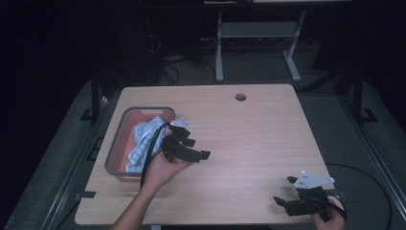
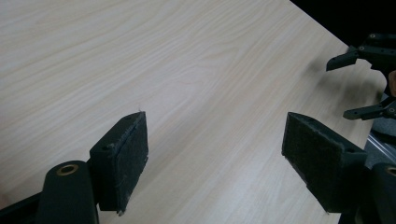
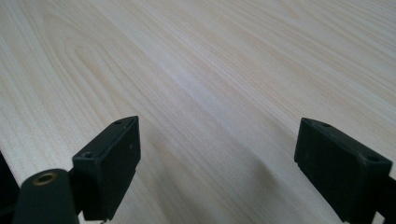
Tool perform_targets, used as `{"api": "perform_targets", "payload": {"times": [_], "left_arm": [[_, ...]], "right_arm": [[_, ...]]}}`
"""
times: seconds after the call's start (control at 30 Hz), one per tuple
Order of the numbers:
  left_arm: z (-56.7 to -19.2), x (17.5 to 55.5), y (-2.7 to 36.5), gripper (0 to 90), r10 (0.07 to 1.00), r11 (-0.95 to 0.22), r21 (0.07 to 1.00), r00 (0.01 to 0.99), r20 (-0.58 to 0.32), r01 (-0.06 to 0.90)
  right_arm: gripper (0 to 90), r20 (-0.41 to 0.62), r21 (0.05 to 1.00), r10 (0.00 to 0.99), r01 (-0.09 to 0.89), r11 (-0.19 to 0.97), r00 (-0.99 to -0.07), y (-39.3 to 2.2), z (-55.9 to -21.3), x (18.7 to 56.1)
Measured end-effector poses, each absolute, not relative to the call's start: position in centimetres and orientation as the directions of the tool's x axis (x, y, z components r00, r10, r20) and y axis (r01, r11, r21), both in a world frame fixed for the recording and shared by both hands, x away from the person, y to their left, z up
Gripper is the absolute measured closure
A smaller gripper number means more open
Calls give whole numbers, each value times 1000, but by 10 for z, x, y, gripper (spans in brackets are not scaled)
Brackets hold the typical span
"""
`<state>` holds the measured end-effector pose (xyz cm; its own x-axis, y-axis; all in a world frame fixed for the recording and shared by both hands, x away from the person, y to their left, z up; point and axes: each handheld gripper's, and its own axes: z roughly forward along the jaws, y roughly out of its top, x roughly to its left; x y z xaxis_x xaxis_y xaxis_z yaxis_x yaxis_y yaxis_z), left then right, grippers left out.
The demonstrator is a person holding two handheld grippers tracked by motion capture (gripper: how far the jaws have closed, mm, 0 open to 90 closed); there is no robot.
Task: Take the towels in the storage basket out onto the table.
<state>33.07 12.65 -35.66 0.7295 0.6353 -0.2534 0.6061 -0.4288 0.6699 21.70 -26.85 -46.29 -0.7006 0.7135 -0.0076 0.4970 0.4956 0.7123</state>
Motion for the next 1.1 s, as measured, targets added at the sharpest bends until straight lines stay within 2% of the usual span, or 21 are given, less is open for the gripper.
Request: {"api": "perform_targets", "payload": {"times": [0.23, 0.7, 1.1], "left_arm": [[-352, 338, 144, 247, 650, -396, 664, 704, -285, 634], [-342, 345, 172, 242, 690, -361, 665, 667, -281, 654], [-338, 352, 212, 241, 733, -304, 662, 612, -297, 685]], "right_arm": [[138, -7, 715, 713, 495, 494, -701, -268, -463, 217], [138, -10, 708, 707, 494, 505, -707, -267, -463, 217], [138, -8, 708, 708, 496, 503, -707, -267, -463, 216]]}}
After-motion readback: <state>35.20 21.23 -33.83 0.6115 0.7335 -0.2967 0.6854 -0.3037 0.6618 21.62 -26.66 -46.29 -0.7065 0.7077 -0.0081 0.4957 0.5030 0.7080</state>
